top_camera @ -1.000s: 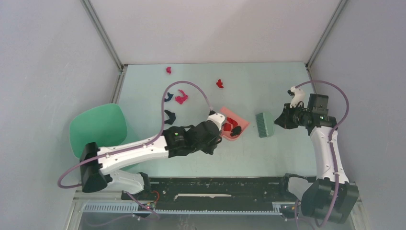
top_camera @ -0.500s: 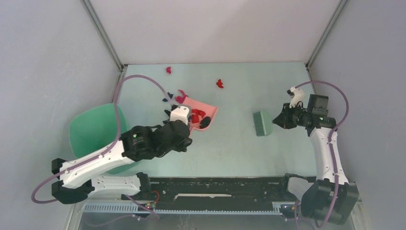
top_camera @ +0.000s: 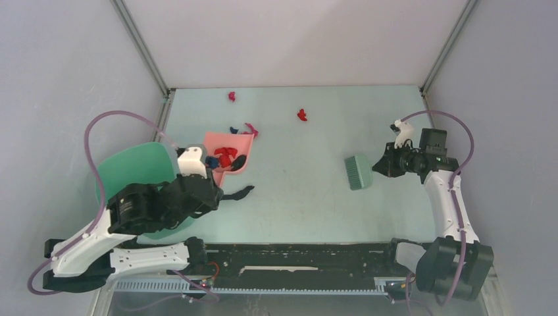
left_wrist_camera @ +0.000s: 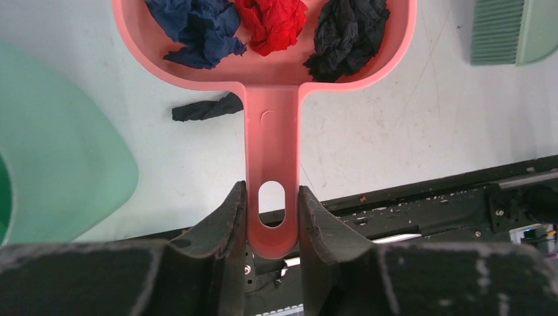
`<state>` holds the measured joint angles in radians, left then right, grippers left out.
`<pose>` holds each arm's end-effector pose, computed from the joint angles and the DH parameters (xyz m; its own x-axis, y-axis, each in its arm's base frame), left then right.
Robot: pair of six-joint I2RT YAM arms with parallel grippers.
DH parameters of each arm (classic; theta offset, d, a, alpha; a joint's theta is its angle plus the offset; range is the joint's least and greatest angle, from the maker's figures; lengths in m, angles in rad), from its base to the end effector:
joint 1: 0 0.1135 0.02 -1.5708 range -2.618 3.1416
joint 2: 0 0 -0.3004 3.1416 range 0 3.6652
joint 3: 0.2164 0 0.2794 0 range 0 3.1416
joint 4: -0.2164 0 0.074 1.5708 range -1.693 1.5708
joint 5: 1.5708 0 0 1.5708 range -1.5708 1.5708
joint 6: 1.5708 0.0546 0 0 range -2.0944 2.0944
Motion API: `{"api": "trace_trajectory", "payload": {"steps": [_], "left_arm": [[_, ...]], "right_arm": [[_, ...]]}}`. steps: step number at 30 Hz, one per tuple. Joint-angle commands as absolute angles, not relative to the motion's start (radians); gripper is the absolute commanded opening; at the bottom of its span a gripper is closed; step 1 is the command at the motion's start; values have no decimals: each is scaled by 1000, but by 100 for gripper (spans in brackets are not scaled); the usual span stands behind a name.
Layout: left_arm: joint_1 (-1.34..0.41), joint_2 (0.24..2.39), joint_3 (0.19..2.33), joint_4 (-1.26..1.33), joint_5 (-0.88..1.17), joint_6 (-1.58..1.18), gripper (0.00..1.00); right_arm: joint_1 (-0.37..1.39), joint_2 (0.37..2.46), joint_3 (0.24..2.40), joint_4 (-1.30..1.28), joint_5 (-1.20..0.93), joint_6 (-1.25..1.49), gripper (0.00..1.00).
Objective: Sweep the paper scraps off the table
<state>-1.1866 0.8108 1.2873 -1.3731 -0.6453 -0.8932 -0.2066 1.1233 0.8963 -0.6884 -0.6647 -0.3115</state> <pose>0.0685 -0.0817 0.4178 -0.6510 -0.0504 -0.7574 0.1480 0.9702 -0.1918 0.2425 -0.0164 0.2886 -0.6753 -0.1049 -0.7300 -0.4343 0.8565 0.2787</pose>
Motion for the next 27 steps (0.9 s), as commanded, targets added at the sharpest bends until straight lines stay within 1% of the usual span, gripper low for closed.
{"api": "trace_trajectory", "payload": {"steps": [1,6,13,22,27], "left_arm": [[-1187,773,1325,-1424,-708,-958,0],[-1187,719,1308,-1431,-753,-992,0],[-1186,707,1313,-1434,-831,-1035,0],[-1173,647,1317,-1432,-1001,-1142,0],[-1170,606,1296,-1430,-1050,-1204,0]], "right_arm": [[-196,1135,903,-661,-690,-339,0],[-195,1141,904,-666,-687,-344,0],[-196,1150,903,-674,-683,-346,0],[-199,1164,903,-679,-681,-351,0],[-203,1171,903,-682,-682,-353,0]]}}
